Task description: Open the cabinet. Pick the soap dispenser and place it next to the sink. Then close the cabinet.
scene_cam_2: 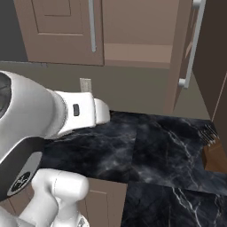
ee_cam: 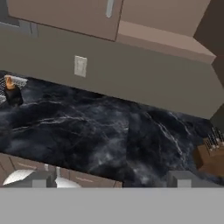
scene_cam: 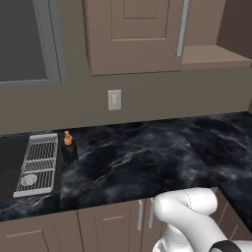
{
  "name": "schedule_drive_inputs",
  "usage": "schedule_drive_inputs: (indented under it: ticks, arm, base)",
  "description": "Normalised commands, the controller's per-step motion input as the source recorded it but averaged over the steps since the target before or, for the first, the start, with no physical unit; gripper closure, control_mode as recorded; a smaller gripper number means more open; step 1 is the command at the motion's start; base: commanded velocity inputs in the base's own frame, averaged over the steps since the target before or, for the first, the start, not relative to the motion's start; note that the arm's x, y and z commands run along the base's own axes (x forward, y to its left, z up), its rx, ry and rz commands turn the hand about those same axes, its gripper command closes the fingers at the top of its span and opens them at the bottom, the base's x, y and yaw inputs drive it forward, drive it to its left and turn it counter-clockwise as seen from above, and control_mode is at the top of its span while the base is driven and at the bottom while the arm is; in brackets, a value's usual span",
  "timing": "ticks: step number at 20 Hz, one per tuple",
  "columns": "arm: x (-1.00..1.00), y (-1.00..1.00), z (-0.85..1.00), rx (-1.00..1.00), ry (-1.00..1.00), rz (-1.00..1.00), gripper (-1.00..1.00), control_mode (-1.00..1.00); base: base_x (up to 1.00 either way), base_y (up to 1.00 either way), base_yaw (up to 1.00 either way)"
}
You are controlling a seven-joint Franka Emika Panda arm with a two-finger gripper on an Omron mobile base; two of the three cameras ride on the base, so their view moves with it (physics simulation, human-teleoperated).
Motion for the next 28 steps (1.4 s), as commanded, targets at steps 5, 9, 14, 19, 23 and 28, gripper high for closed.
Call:
schedule_drive_inputs:
  ticks: [5, 9, 14, 19, 23, 28]
  arm:
    - [-0.27, -0.17, 0.0, 0.19, -0.27, -0.17, -1.0, -1.0]
    - [-0.45, -0.46, 0.0, 0.2, -0.28, 0.0, -1.0, -1.0]
    - [-0.28, -0.35, 0.04, 0.1, -0.25, 0.0, -1.0, -1.0]
    - [-0.01, -0.02, 0.09, -0.01, -0.02, 0.0, -1.0, -1.0]
    - [0.0, 0.0, 0.0, 0.0, -0.18, 0.0, -1.0, -1.0]
    - [0.0, -0.01, 0.02, 0.02, -0.29, 0.0, -1.0, -1.0]
  base:
    - [0.0, 0.0, 0.0]
    - [0.0, 0.0, 0.0]
    - [0.0, 0.0, 0.0]
    - [0.0, 0.0, 0.0]
    - [0.0, 0.0, 0.0]
    - [0.0, 0.0, 0.0]
